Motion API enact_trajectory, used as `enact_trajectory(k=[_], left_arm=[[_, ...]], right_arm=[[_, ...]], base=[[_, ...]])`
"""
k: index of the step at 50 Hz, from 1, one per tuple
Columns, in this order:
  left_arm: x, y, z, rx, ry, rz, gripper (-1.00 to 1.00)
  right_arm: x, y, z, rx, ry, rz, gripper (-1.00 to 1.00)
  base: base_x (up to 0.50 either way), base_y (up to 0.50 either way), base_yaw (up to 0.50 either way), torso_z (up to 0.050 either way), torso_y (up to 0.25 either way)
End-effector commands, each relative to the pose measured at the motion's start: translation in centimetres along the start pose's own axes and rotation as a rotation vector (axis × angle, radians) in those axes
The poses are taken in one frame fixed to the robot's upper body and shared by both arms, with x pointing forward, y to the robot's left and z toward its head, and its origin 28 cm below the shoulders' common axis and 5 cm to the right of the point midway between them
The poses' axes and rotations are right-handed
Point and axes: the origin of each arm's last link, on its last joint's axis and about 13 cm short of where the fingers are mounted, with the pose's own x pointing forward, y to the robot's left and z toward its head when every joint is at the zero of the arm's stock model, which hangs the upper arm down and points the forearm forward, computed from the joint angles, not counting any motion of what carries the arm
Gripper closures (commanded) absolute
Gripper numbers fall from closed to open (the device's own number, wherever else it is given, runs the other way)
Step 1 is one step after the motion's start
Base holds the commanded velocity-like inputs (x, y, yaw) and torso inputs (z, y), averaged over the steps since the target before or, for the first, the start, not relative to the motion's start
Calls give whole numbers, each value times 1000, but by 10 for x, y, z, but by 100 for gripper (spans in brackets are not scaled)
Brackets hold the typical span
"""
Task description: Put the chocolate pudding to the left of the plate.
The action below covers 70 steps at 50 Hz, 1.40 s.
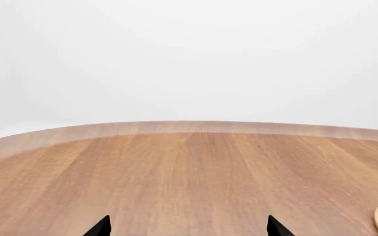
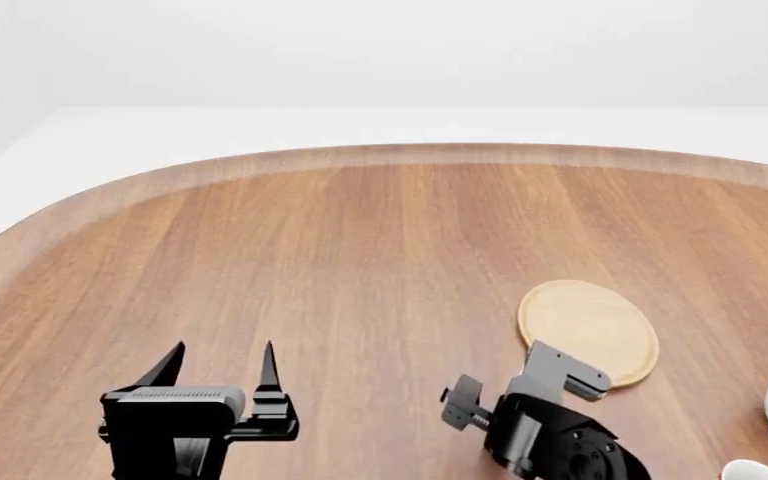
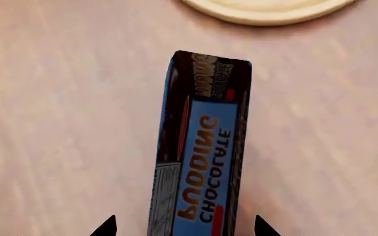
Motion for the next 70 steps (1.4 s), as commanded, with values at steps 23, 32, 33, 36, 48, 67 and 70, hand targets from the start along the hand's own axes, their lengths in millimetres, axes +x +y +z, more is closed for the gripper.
enact_trajectory(k=[23,32,33,36,48,67,70], left_arm=[[-1,0,0,-2,0,-2,-100],[-1,0,0,-2,1,-2,-100],[-1,0,0,-2,1,-2,-100],[-1,0,0,-2,2,-3,-100],[0,0,0,0,2,-5,-100],[0,0,0,-1,1,-2,-100],[0,1,1,-1,1,-1,-100]], right_arm=[[7,1,-5,-5,63,32,100],[6,0,-4,0,52,30,100],[6,0,-4,-1,51,30,100],[3,1,-4,-22,30,39,100],[-22,1,-7,-126,-102,69,100],[-44,1,1,-355,-181,113,100],[-46,2,4,-417,-190,148,100]], base=[[0,0,0,0,0],[0,0,0,0,0],[0,0,0,0,0],[0,0,0,0,0],[0,0,0,0,0],[0,0,0,0,0],[0,0,0,0,0]])
